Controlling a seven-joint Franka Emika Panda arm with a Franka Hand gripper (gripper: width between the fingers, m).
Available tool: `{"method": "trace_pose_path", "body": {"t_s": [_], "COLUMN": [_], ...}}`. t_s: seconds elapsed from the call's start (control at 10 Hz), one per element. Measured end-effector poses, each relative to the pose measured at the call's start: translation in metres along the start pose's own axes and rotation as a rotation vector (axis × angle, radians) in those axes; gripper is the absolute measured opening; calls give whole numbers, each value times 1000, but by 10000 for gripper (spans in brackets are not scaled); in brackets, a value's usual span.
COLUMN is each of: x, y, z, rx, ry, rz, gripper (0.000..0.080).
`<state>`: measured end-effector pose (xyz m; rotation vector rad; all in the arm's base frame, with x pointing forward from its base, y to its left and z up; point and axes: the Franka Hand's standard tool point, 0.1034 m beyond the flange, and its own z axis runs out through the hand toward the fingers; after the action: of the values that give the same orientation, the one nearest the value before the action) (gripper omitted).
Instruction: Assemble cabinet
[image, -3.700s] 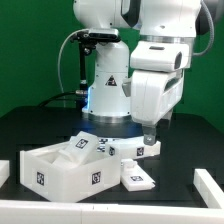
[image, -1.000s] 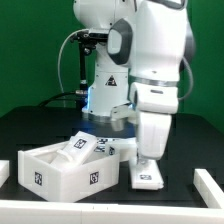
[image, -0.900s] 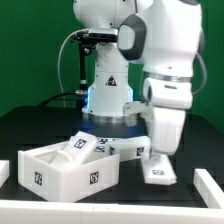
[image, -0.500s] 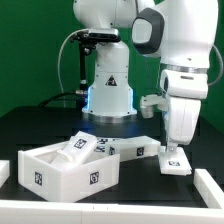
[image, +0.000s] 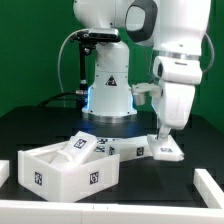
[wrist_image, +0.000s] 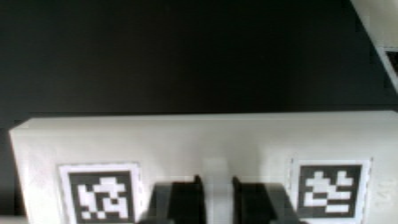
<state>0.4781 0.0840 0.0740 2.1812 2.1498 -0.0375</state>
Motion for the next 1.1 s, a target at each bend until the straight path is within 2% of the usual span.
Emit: {"method": "trace_pose_path", "body": {"t_s": [0.1, 0.4, 0.7, 0.8, 1.1], "x": [0, 0, 48, 50, 51], "y": [-2, -3, -25, -23, -25], "z": [5, 7, 10, 11, 14], "rx": [14, 19, 21, 1, 5], "ry": [-1, -1, 11, 34, 34], "rz": [21, 20, 117, 123, 141], "gripper": [62, 62, 62, 62, 62]}}
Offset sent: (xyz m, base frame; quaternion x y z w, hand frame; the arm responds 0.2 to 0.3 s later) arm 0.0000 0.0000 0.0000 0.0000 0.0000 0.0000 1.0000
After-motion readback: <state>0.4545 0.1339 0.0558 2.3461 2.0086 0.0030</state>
